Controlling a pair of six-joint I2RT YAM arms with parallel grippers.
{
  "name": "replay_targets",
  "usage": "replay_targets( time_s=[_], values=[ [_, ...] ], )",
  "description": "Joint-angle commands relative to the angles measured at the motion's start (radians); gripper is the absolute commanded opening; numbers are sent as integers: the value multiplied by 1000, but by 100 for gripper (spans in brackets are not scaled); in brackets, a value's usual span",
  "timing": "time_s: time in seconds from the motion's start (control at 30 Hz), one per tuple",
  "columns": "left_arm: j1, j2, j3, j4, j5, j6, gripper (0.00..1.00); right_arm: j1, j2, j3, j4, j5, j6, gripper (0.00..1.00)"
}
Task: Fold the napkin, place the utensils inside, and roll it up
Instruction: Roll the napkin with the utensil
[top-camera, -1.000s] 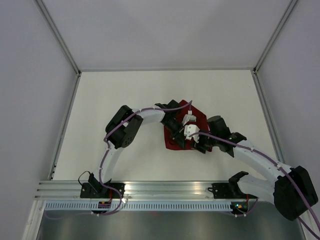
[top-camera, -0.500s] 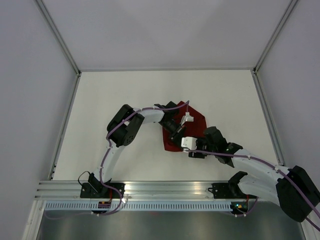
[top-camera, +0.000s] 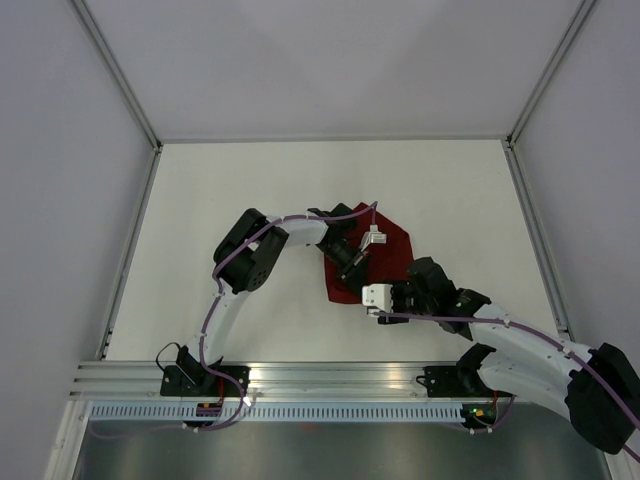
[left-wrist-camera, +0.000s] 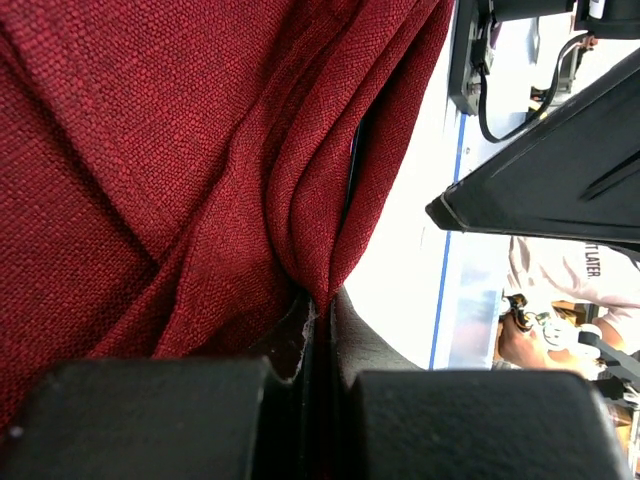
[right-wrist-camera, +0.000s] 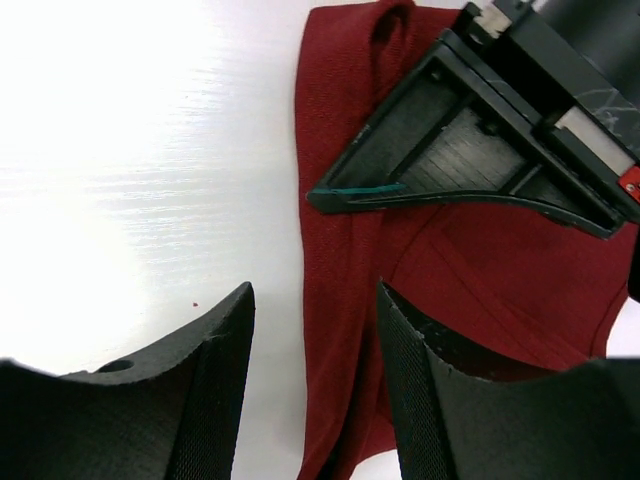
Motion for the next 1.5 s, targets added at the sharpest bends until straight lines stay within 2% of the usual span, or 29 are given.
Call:
replay_targets(
  time_s=[0.0, 0.2, 0.33, 0.57, 1.03, 1.23, 1.47],
  values=[
    [6, 62, -34, -12, -93, 27, 2, 16, 36, 35, -12, -34, -50, 58],
    [8, 59, -34, -14, -94, 27, 2, 18, 142, 20, 70, 7, -85, 57],
    [8, 59, -36, -12, -96, 27, 2, 18, 127, 14, 109, 16, -60, 57],
    [11, 54, -42, -18, -102, 34, 2, 18, 192, 81, 37, 6, -82, 57],
    [12, 45, -45, -26, -105, 44, 2, 20, 286, 66, 57, 10, -108, 54],
    [15, 36, -51, -29, -102, 63, 2, 18, 360, 72, 70, 33, -126, 50],
    [15, 5, -65, -29, -96, 79, 2, 18, 425, 92, 15, 39, -151, 40]
  ],
)
